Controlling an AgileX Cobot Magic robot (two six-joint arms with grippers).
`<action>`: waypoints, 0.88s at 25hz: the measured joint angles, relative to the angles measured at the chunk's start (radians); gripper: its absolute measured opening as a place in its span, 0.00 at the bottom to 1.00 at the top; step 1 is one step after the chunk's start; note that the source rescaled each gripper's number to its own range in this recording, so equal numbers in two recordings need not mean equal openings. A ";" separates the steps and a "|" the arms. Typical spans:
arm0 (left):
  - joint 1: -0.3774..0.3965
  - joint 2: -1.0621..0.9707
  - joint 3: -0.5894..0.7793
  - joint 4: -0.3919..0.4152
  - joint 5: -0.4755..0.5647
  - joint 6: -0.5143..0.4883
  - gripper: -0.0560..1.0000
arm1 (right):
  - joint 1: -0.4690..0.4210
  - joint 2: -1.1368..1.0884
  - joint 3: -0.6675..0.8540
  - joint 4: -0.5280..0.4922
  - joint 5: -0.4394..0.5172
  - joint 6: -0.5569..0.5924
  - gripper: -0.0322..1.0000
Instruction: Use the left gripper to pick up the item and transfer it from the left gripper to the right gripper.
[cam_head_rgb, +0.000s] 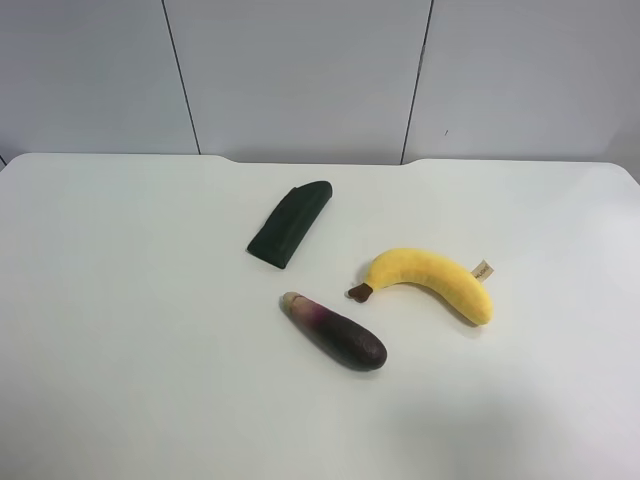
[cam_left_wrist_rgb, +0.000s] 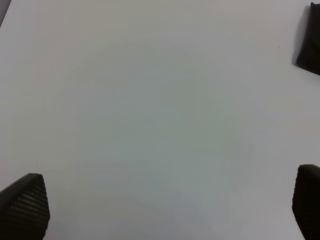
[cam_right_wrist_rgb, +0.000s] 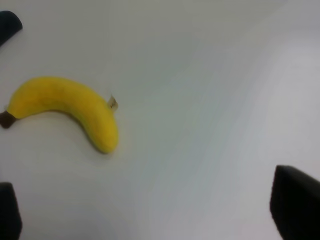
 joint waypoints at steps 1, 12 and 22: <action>0.000 0.000 0.000 0.000 0.000 0.000 1.00 | -0.004 0.000 0.000 0.000 0.000 0.000 1.00; 0.098 0.000 0.000 -0.001 0.000 0.000 1.00 | -0.105 0.000 0.000 0.000 0.000 0.001 1.00; 0.098 0.000 0.000 -0.001 0.000 0.000 1.00 | -0.105 0.000 0.000 0.000 0.000 0.001 1.00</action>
